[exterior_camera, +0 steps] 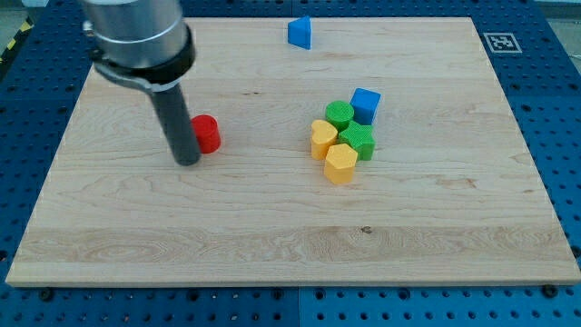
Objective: Slide red circle closer to blue triangle
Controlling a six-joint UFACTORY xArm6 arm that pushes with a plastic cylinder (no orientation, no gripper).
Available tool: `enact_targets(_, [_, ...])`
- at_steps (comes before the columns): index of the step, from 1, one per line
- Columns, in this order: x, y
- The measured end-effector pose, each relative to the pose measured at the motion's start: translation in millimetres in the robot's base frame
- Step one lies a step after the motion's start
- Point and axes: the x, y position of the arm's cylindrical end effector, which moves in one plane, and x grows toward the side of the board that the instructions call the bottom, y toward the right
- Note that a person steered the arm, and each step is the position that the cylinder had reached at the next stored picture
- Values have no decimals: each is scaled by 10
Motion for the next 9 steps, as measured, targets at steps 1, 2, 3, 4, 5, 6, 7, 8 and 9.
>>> enact_targets(1, [-57, 7])
enact_targets(2, [-65, -11])
enact_targets(3, [-138, -22])
enact_targets(4, [-308, -21])
enact_targets(5, [-582, -21])
enact_targets(6, [-610, 63])
enact_targets(7, [-424, 202])
enact_targets(8, [-511, 288])
enact_targets(9, [-590, 300])
